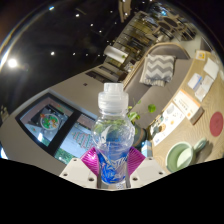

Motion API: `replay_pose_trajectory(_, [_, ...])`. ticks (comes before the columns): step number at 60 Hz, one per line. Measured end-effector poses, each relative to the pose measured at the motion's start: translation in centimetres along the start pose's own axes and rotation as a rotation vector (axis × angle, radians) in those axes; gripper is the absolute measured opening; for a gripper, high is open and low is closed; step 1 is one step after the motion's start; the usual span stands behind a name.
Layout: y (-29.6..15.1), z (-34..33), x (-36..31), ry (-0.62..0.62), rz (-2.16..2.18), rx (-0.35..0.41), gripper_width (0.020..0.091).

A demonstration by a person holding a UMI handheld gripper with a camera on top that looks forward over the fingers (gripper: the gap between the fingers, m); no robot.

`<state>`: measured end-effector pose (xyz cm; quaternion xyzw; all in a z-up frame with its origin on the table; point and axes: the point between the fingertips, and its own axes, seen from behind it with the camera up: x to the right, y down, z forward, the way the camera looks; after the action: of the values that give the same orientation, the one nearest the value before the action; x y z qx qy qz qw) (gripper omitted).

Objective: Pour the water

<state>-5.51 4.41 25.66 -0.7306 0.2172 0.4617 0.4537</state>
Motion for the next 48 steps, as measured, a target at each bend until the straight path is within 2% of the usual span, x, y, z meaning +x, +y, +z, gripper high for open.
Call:
replay_pose_trajectory(6, [-5.6, -3.2, -0.6, 0.051, -0.319, 0.066, 0.0322])
replay_pose_trajectory(14, [-11.3, -5.6, 1.9, 0.183, -0.660, 0.142, 0.0324])
replay_pose_trajectory(22, [-14.7, -8.2, 8.7, 0.322, -0.848, 0.151, 0.0322])
replay_pose_trajectory(30, [-15.5, -9.9, 15.9, 0.437, -0.883, 0.110, 0.0322])
replay_pose_trajectory(40, [-13.4, -9.7, 23.1, 0.486, -0.883, 0.038, 0.0324])
replay_pose_trajectory(48, [-12.1, -10.3, 26.2, 0.508, -0.919, 0.003, 0.0323])
